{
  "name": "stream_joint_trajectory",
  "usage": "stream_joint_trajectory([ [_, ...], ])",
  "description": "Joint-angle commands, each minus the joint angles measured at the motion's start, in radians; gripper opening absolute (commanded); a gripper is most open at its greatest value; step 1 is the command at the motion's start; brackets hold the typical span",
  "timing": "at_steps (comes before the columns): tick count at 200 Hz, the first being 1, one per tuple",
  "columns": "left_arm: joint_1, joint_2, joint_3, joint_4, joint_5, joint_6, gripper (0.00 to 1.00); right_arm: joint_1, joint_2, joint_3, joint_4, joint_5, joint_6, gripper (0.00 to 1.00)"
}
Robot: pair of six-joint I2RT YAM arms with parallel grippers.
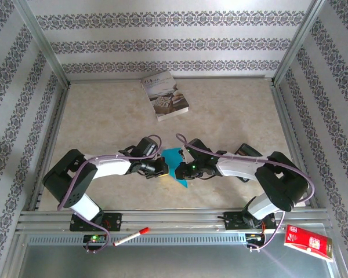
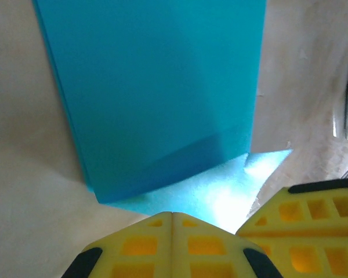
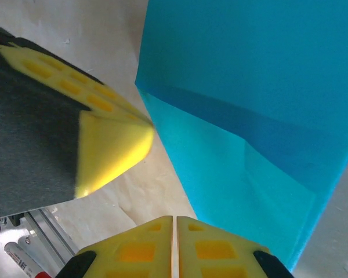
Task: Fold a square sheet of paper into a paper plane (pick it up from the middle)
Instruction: Third fold the triangle at the center of the table.
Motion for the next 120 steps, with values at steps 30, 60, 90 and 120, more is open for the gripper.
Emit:
stream_joint_trajectory([
  [30, -0.004, 0.085, 0.031, 0.053, -0.019, 0.026, 0.0, 0.003, 0.089, 0.046, 0.025, -0.041, -0.025, 0.09],
  [60, 0.0, 0.129, 0.026, 0.033, -0.028, 0.043, 0.0, -0.007, 0.111, 0.029, -0.01, -0.047, -0.038, 0.08],
  [90, 0.005, 0.147, 0.023, 0.0, -0.045, 0.071, 0.0, -0.012, 0.096, -0.02, -0.031, -0.048, -0.033, 0.07],
  [120, 0.019, 0.145, 0.025, -0.041, -0.067, 0.106, 0.0, -0.04, 0.052, -0.081, -0.027, -0.051, -0.014, 0.07],
])
